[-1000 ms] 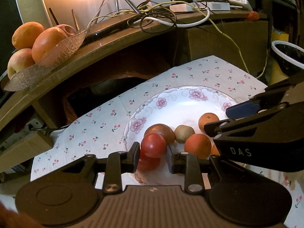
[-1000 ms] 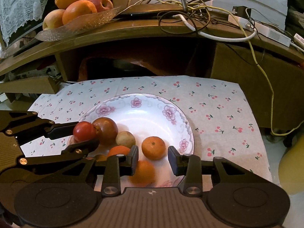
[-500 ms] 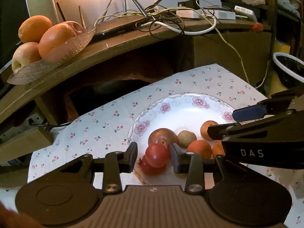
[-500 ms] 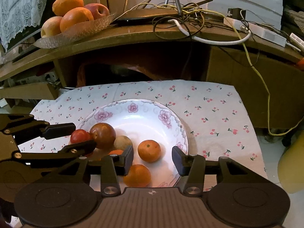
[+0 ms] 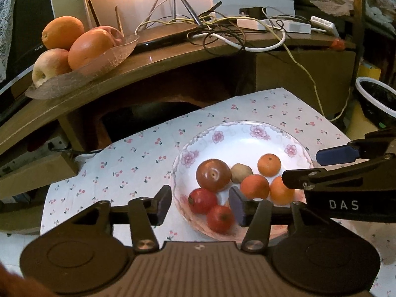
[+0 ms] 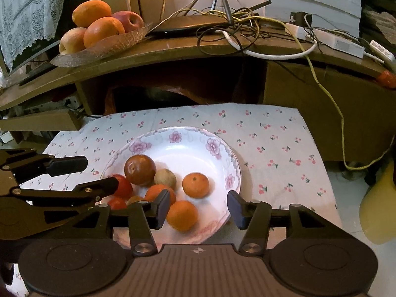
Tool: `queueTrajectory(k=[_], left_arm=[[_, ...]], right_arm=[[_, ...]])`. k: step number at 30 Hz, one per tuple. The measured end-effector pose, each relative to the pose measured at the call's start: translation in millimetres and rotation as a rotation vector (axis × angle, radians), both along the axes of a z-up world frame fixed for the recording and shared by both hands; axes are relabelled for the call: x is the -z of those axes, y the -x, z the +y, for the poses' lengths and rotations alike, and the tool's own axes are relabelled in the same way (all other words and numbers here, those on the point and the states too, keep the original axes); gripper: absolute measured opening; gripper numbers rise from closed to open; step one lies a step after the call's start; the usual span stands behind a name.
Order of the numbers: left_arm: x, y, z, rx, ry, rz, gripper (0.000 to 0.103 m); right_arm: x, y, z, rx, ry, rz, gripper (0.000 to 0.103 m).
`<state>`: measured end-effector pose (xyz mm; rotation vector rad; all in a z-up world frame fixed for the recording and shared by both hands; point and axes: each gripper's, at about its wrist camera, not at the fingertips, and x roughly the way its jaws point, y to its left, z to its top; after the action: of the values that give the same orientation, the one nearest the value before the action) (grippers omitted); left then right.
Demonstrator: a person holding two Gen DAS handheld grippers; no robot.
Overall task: Organize fruits
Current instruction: 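Withdraw both open tools away from the plate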
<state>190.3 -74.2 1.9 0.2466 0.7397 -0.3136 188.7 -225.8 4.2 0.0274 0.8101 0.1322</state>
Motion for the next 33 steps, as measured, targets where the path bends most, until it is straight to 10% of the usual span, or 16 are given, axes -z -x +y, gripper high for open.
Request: queueTrajectory(k=[33], left_arm=[[16.6,87.5,17.2,-0.138,-0.075,0.056,0.103]], right_arm=[[1.9,90.1,4.6,0.012,-0.004,0.056,0.057]])
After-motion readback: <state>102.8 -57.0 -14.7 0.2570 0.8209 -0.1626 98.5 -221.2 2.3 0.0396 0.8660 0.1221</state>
